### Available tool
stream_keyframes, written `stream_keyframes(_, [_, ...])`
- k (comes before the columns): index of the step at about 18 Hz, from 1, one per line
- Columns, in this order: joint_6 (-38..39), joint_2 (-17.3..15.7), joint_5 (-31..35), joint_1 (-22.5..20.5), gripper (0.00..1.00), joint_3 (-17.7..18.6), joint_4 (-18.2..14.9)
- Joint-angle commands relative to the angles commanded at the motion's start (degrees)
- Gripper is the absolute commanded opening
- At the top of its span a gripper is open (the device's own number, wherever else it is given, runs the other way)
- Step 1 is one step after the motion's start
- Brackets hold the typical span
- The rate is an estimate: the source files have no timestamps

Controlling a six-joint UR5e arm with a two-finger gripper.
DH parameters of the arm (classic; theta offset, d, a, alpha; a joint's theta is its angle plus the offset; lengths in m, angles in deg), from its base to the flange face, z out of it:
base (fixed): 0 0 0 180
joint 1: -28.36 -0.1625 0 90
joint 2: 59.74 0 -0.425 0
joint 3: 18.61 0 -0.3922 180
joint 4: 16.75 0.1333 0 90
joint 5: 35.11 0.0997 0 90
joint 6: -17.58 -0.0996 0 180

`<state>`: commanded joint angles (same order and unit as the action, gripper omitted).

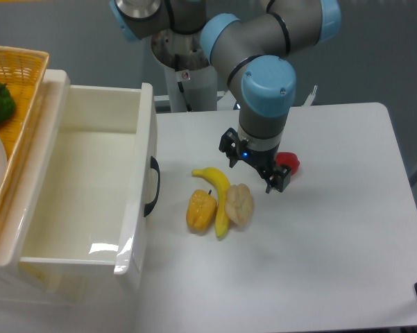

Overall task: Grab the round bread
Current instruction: 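Move the gripper above the round tan bread bun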

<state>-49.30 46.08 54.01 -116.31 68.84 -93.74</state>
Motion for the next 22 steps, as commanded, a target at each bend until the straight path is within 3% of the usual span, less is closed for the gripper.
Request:
stream_keyframes(8, [0.2, 0.3, -0.1, -0.5, 1.00, 0.5, -0.1])
stream_keyframes(11, [1.0, 0.4, -0.1, -0.6, 1.00, 2.5, 0.1])
stream_keyframes(13, [1.1, 0.4, -0.1, -0.7, 1.00, 3.4, 1.2])
stream_keyframes(17, [2.1, 1.3, -0.1, -0.6, 1.00, 7.8, 7.7])
stream_keyframes(22, [4.0, 2.6, -0.3, -0.8, 1.00, 8.0, 8.2])
